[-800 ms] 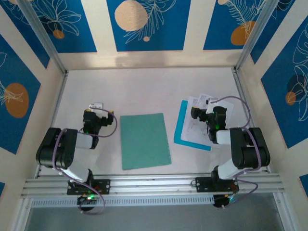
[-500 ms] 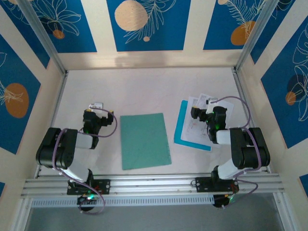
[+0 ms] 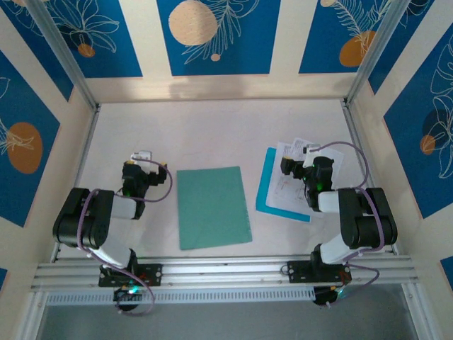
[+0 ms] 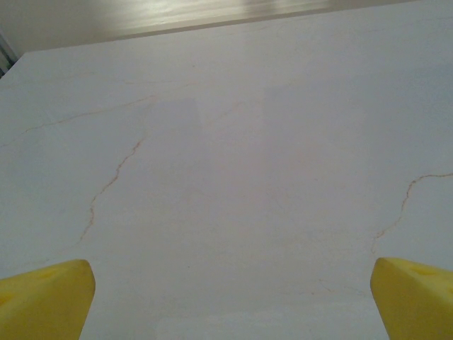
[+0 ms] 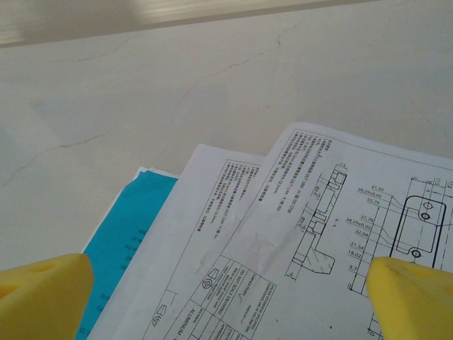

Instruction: Put the files into the folder

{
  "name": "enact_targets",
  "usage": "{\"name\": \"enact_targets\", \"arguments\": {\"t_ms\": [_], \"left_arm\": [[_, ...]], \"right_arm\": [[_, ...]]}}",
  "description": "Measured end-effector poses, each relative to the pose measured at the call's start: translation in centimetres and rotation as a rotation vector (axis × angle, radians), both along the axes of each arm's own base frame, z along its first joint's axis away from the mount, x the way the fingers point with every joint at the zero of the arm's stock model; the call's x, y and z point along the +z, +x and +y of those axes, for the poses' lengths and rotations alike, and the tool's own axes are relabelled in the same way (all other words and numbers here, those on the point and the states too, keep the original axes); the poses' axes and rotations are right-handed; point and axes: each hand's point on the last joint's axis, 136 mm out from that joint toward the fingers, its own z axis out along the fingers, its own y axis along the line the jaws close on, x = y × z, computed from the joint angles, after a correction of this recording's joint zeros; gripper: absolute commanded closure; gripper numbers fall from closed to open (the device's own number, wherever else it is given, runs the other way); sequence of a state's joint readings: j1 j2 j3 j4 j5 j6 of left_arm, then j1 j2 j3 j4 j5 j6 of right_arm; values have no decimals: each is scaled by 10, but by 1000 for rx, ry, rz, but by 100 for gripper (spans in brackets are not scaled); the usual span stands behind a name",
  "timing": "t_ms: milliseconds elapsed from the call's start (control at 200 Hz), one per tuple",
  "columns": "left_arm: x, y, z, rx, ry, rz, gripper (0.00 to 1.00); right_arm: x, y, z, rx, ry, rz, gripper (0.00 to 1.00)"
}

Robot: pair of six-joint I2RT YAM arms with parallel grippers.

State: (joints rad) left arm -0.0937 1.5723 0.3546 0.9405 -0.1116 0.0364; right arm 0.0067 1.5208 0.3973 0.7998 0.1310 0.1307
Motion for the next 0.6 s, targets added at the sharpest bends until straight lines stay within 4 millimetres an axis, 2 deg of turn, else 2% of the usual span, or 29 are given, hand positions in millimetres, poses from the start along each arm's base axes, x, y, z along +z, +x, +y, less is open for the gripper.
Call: {"name": "enact_targets", "arguments": {"t_ms": [295,370,395,435,485,530,560,600], "left_arm": [[2,-1,2,11,3,-10,0],[12,-11,5,47,35,-31,0],[20,-17,3,52,48,-45,0],[41,-23,-3,52,63,-81,0],[79,-29,-16,47,20,-152,0],[118,-33,-28,40,-77,-193,0],[147,-36,-34,34,-166,-211,0],[183,-40,-39,23,-281,-247,0]], "right_arm": [[1,-1,1,-7,-12,6,1],[17,-8,6,-19,-42,22,1],[31,-9,12,-15,-39,17,1],[64,-7,18,-18,-3,-14,1],[122,-3,24,-42,109,-63,1],[176,-1,20,-99,249,-90,0],[210,-2,16,-126,344,-113,14],[243,-6,14,-128,445,-135,26]]}}
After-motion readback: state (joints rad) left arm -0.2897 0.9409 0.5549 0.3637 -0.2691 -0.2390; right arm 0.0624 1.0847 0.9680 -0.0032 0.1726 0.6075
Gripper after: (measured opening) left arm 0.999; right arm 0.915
